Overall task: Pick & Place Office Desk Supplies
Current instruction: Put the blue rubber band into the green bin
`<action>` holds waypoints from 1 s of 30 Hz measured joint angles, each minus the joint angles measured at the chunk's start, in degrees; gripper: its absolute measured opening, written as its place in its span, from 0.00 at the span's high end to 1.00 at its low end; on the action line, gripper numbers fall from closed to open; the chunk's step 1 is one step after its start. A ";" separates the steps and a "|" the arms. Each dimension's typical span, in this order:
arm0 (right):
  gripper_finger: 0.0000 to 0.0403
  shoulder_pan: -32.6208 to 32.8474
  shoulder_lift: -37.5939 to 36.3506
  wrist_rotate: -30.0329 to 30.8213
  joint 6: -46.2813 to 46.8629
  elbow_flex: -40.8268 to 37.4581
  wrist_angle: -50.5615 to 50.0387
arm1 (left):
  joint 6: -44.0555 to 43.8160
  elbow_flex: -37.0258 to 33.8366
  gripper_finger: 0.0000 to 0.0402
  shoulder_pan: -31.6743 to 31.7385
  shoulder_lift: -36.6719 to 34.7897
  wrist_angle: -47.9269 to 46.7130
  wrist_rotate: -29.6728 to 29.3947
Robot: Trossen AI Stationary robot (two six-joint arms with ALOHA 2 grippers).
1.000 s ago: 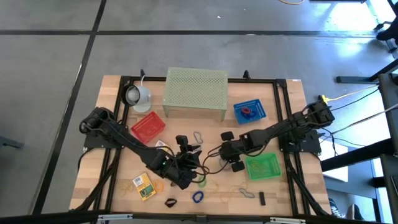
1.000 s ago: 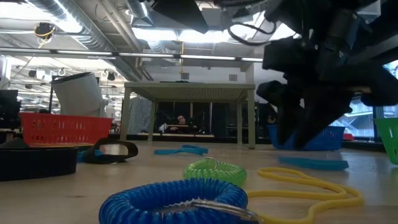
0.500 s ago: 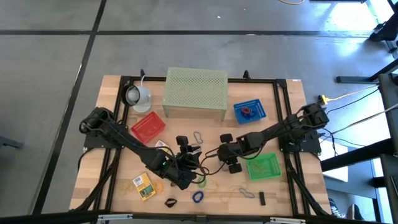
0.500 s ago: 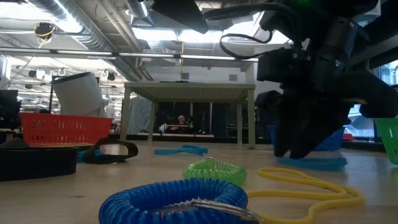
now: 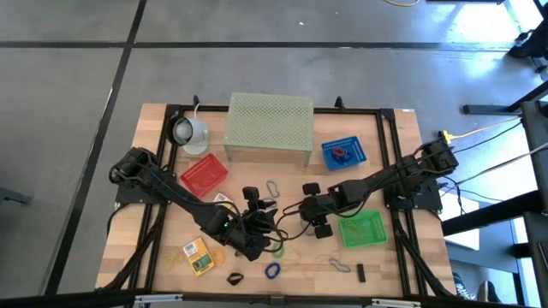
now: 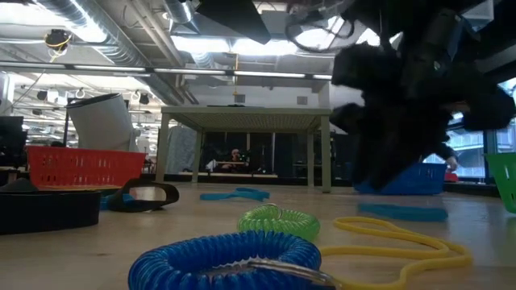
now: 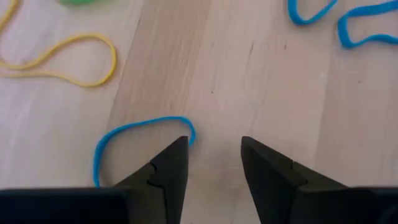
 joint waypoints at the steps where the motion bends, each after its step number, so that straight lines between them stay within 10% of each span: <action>1: 0.63 0.03 -0.02 -0.01 0.60 0.00 -0.02 | 0.00 0.00 0.74 0.00 0.00 0.00 0.00; 21: 0.63 0.08 5.69 -0.05 4.45 0.22 2.74 | 0.00 0.00 0.74 0.07 -0.02 -0.17 0.04; 30: 0.84 0.08 5.89 -0.39 4.09 0.17 2.94 | 0.01 0.00 0.74 0.07 -0.02 -0.17 0.02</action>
